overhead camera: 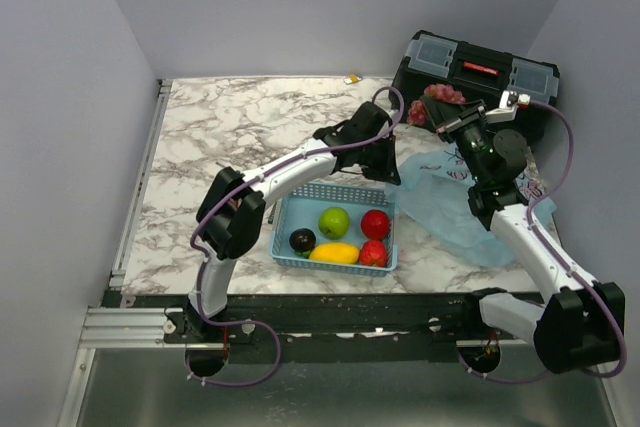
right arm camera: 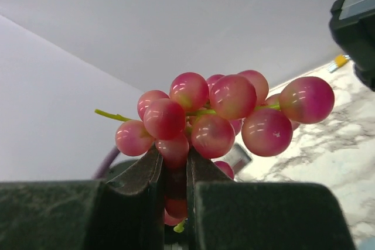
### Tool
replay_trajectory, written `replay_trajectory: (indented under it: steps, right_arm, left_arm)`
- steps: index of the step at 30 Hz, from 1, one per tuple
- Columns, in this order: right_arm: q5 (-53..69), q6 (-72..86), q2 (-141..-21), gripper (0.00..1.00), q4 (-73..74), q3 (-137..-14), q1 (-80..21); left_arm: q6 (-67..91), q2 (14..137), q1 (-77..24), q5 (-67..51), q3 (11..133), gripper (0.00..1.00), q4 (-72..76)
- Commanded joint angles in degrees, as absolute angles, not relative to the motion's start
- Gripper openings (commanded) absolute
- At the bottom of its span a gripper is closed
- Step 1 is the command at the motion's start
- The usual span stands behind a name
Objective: Take the fake fruits out of the plastic bag
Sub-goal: Place the fake fruit in the bin.
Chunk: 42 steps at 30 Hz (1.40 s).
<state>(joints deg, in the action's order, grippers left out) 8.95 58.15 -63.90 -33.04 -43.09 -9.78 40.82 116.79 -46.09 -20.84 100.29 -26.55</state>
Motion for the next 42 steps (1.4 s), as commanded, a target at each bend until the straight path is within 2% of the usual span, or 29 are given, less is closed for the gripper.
replay_trajectory:
  steps: [1,9,11,13,16,17,19,29,32,34,40,42]
  right_arm:
    - [5.97,47.53,-57.32,0.01,-13.2,-45.9,-9.93]
    - [5.35,36.68,-47.55,0.01,5.34,-48.44,-9.93]
    - [6.47,35.21,-46.91,0.01,8.43,-49.63,-9.93]
    - [7.79,34.35,-46.91,0.01,10.81,-50.92,-9.93]
    - [11.6,33.39,-47.24,0.0,12.94,-52.5,-9.93]
    - [12.61,33.13,-47.42,0.01,13.45,-52.71,-9.93]
    - [14.81,32.46,-47.72,0.01,14.54,-53.01,-9.93]
    - [25.56,30.61,-50.3,0.01,13.89,-50.02,-10.13]
    - [27.73,31.63,-52.32,0.01,12.53,-48.99,-11.69]
    - [27.11,31.76,-54.08,0.01,12.15,-48.96,-14.47]
    - [18.28,31.31,-61.83,0.01,10.38,-51.69,-30.88]
    - [17.73,32.78,-64.14,0.01,7.08,-51.53,-33.54]
  left_arm:
    - [37.73,120.94,-44.55,-18.45,109.91,0.0,-30.23]
    - [34.21,126.34,-41.2,-19.68,120.12,0.0,-35.92]
    - [33.66,128.17,-40.98,-21.29,124.03,0.12,-38.28]
    - [33.5,128.45,-40.7,-22.14,124.6,0.33,-38.9]
    - [33.9,125.95,-40.02,-20.77,121.26,0.54,-37.88]
    - [34.01,124.91,-39.7,-20.42,120.02,0.66,-37.5]
    - [33.93,122.65,-39.0,-19.63,117.7,0.77,-37.34]
    - [32.09,103.47,-36.15,-19.65,97.31,0.83,-32.44]
    - [30.35,98.45,-34.82,-19.96,92.8,0.92,-32.58]
    - [29.45,94.73,-33.88,-19.26,90.34,0.95,-32.86]
    - [26.45,85.22,-32.62,-15.26,85.69,0.95,-34.61]
    - [25.38,81.67,-32.44,-12.92,84.47,0.95,-35.16]
